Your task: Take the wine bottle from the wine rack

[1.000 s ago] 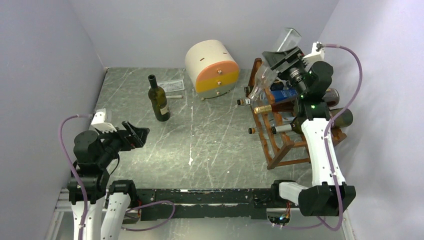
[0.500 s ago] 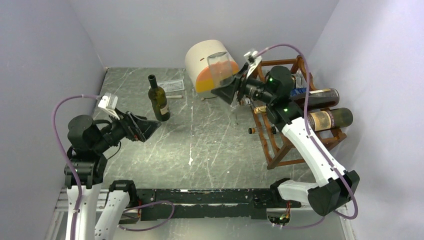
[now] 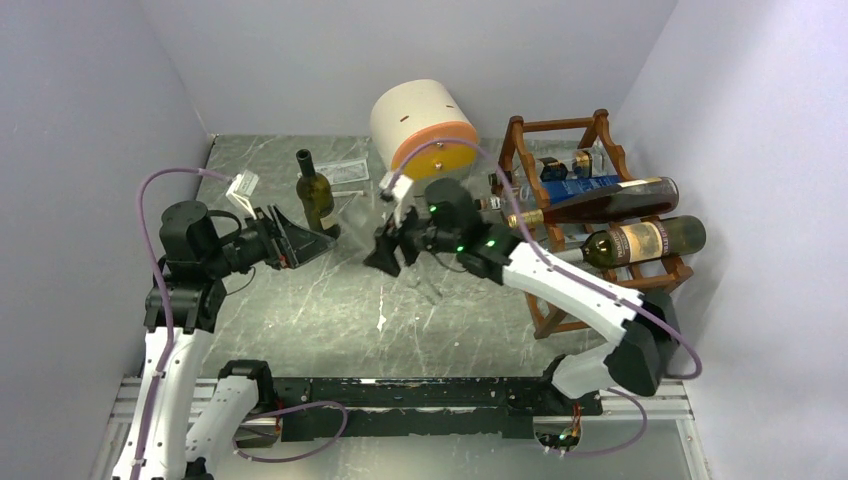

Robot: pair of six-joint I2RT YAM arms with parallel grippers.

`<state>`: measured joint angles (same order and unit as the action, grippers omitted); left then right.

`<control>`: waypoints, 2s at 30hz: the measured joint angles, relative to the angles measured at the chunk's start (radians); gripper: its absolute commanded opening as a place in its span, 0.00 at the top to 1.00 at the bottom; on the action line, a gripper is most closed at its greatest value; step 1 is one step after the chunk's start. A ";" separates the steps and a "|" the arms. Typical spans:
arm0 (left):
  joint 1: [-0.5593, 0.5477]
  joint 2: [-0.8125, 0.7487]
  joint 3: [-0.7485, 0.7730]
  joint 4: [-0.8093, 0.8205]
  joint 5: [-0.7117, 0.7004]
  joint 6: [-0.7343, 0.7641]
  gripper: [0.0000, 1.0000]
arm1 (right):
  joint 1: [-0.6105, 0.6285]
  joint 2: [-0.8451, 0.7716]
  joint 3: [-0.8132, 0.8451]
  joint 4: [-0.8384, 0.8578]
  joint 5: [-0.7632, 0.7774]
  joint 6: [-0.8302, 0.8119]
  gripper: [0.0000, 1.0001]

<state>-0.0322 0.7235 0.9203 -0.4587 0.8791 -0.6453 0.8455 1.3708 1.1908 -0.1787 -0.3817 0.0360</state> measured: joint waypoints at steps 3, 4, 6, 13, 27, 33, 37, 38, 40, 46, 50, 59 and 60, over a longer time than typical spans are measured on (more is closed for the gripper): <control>-0.018 0.014 -0.008 -0.007 -0.004 0.002 0.02 | 0.092 0.071 0.000 -0.005 0.051 -0.011 1.00; -0.022 0.020 -0.011 -0.011 -0.005 0.003 0.02 | 0.119 0.093 0.000 -0.006 0.064 -0.015 1.00; -0.026 0.033 -0.019 -0.044 -0.020 0.011 0.02 | 0.159 0.132 0.003 -0.014 0.102 -0.019 1.00; -0.031 0.086 -0.072 -0.142 -0.084 0.068 0.02 | 0.209 0.177 0.006 -0.029 0.142 -0.032 1.00; -0.061 0.096 -0.164 -0.043 -0.059 0.035 0.08 | 0.209 0.187 -0.003 0.013 0.143 -0.037 1.00; -0.117 0.108 -0.230 0.026 -0.065 -0.036 0.29 | 0.227 0.216 -0.002 0.019 0.148 -0.041 1.00; -0.127 0.068 -0.236 0.054 -0.090 -0.076 0.49 | 0.235 0.215 -0.002 0.032 0.166 -0.040 0.88; -0.127 0.055 -0.239 0.059 -0.100 -0.083 0.53 | 0.236 0.212 -0.003 0.040 0.171 -0.040 0.81; -0.127 0.027 -0.251 0.077 -0.113 -0.110 0.61 | 0.238 0.195 -0.017 0.061 0.187 -0.039 0.67; -0.137 -0.065 -0.318 0.168 -0.124 -0.252 0.90 | 0.252 0.111 -0.089 0.112 0.234 -0.015 0.09; -0.135 -0.115 -0.361 0.229 -0.170 -0.320 0.93 | 0.245 0.016 -0.126 0.102 0.290 0.067 0.00; -0.134 -0.201 -0.365 0.311 -0.249 -0.439 0.93 | 0.229 -0.204 -0.129 0.028 0.397 0.282 0.00; -0.134 -0.216 -0.372 0.332 -0.255 -0.460 0.93 | 0.223 -0.224 -0.129 0.012 0.415 0.318 0.00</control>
<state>-0.1665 0.5072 0.5488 -0.1268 0.6243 -1.1057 1.0687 1.1473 1.0618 -0.1665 0.0334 0.3542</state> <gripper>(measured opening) 0.612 0.997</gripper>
